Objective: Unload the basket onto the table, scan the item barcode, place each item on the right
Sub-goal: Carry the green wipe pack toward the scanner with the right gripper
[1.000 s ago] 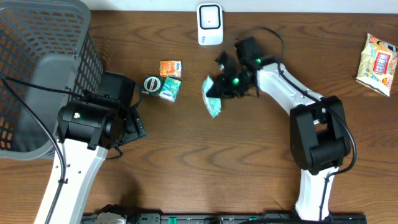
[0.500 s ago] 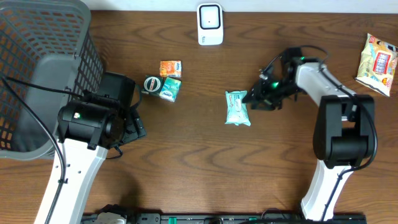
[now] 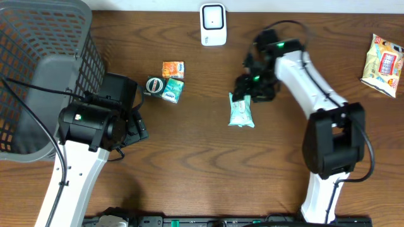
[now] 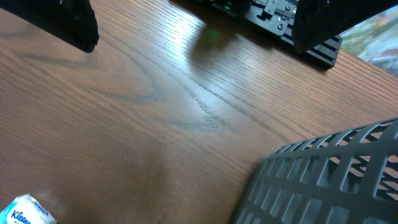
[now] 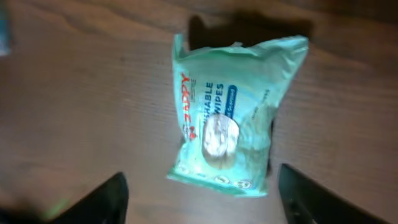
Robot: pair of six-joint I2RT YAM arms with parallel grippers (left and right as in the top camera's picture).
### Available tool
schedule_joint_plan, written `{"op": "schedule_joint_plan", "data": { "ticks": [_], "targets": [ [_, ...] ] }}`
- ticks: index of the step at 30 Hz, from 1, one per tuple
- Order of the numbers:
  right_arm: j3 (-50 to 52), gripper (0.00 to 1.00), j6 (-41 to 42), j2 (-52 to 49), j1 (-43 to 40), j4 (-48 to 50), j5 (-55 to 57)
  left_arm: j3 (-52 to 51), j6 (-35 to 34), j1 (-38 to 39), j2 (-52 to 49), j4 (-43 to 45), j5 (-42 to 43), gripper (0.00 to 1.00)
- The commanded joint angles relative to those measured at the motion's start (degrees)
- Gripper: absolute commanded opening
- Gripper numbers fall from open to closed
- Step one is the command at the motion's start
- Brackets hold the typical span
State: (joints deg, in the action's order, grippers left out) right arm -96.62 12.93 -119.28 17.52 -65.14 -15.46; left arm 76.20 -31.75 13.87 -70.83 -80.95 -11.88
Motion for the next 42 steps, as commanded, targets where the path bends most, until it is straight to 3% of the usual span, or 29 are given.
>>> {"op": "schedule_joint_plan", "data": {
  "ticks": [1, 8, 12, 14, 29, 37, 39, 42],
  "targets": [
    [1.7, 0.72, 7.0, 0.8, 3.8, 0.5, 15.0, 0.0, -0.7, -0.3, 0.1, -0.2, 0.3, 0.98],
    [4.2, 0.51, 9.3, 0.8, 6.9, 2.7, 18.3, 0.0, -0.7, -0.3, 0.1, -0.2, 0.3, 0.98],
    [5.7, 0.47, 9.3, 0.8, 7.8, 5.0, 16.4, 0.0, -0.7, -0.3, 0.1, -0.2, 0.3, 0.98],
    [6.3, 0.41, 9.3, 0.8, 8.5, 6.3, 16.4, 0.0, -0.7, -0.3, 0.1, -0.2, 0.3, 0.98],
    [6.6, 0.4, 6.9, 0.7, 12.7, 8.6, 21.6, 0.0, -0.7, -0.3, 0.1, -0.2, 0.3, 0.98],
    [12.1, 0.38, 7.2, 0.1, 12.5, 13.6, 23.1, 0.0, -0.7, -0.3, 0.1, -0.2, 0.3, 0.98],
    [13.0, 0.3, 7.2, 0.1, 12.3, 14.5, 23.1, 0.0, -0.7, -0.3, 0.1, -0.2, 0.3, 0.98],
    [13.1, 0.02, 7.1, 0.1, 12.5, 15.3, 23.0, 0.0, -0.7, -0.3, 0.1, -0.2, 0.3, 0.98]
  ]
}}
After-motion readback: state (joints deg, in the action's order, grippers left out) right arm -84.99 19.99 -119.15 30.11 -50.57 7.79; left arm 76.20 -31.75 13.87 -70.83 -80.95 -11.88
